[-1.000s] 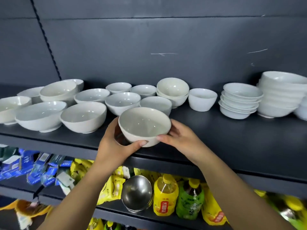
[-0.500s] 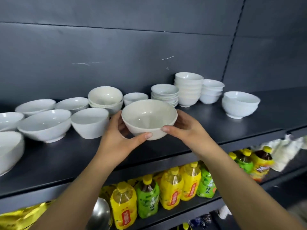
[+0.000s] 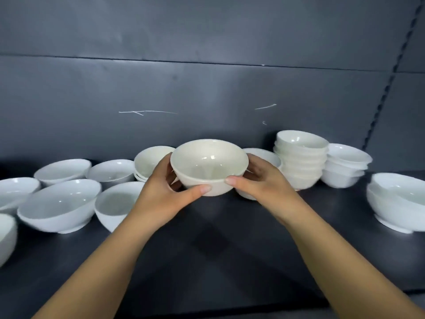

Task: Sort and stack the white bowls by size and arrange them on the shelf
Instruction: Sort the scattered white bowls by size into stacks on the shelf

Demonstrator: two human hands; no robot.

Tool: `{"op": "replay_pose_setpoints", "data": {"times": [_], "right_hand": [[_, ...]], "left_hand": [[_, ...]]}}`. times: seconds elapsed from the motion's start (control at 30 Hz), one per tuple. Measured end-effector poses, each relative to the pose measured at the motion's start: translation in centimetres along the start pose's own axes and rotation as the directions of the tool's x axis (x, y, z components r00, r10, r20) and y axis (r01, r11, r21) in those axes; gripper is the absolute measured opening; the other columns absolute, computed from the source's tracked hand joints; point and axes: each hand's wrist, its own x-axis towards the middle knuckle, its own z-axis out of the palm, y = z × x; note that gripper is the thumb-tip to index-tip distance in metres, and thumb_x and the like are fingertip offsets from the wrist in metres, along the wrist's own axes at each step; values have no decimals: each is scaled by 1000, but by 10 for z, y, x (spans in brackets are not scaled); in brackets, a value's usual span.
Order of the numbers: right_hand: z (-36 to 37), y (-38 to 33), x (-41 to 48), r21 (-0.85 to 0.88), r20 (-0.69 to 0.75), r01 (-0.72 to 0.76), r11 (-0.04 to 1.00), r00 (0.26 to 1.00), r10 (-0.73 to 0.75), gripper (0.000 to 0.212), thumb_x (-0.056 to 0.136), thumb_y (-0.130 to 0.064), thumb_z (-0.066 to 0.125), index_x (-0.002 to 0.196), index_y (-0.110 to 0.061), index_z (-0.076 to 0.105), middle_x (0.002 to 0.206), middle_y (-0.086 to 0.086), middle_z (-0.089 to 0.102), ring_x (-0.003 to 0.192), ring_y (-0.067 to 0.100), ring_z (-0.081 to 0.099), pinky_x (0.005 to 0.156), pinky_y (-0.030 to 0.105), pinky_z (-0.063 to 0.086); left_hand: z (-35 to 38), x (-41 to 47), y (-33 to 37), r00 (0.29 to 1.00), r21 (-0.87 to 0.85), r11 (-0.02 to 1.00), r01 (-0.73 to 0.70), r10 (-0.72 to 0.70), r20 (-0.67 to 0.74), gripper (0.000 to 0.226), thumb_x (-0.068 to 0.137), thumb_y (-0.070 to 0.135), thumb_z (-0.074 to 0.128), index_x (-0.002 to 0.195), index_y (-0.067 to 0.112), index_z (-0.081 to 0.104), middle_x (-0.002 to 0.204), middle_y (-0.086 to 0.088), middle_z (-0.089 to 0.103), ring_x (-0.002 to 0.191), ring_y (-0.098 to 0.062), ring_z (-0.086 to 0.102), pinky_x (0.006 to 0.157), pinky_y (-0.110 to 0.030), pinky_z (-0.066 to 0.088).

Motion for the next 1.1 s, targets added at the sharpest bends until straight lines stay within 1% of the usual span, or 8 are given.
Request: {"op": "replay_pose_setpoints", "data": {"times": [0.1,0.2,0.3,0.4,0.47,0.6,0.77,1.1], "right_hand": [[20,-2,34,52,87,32,998,996,-37,44,74,-7,72,114,-16,56,110,-6,66,101,4,62,85,16,50],[45,0,66,65,124,38,997,991,-46,47,74,-8,73,117,-14,55,112,-5,66,103,7,62,88,18,50],[68,5,98,88,128,19,996,991,-30,50,74,-4,74,119,-11,52,115,-1,64,106,10,60,88,18,50],[87,18,120,82,114,-25,996,993,15,48,72,-3,75,113,-13,52,114,1,62,107,14,58,95,29,48],[93,28,127,74,108,-52,996,993,44,48,71,-1,75,110,-15,51,112,-1,61,104,12,57,95,29,47],[97,44,130,7,65,-74,997,995,73,52,69,-7,78,111,-16,51,114,-3,60,105,11,56,90,24,45],[100,56,128,-153,15,-95,984,995,99,63,65,-22,82,119,-18,50,118,-5,60,111,12,53,95,29,44],[103,51,126,-300,-24,-132,945,991,131,61,62,-34,81,114,-15,56,113,-3,63,106,15,57,94,33,46]], "left_hand": [[-26,15,-3,995,77,997,-3,10,-95,67,56,21,77,116,23,48,111,15,59,95,11,60,77,-6,47],[-62,38,-8,994,193,981,33,-11,-112,83,54,27,84,127,12,45,121,3,58,108,-6,58,87,-15,49],[-94,64,-15,995,339,936,96,-82,-58,92,39,50,84,119,18,50,116,8,61,108,-7,59,91,-27,49],[-115,86,-27,988,413,903,120,-147,35,79,37,50,80,108,24,59,107,8,67,104,-8,63,90,-30,52],[-122,97,-39,982,457,882,117,-173,82,91,37,52,83,117,18,57,112,5,66,106,-9,62,93,-34,51],[-128,111,-64,961,492,862,124,-228,158,96,35,55,82,119,19,54,112,10,65,103,1,60,86,-16,49],[-135,117,-88,944,581,794,179,-304,125,124,19,74,80,127,22,46,118,9,61,112,-10,57,98,-38,46],[-130,112,-80,916,594,791,145,-334,222,93,35,52,86,117,26,52,113,7,64,108,-13,59,97,-39,47]]}}
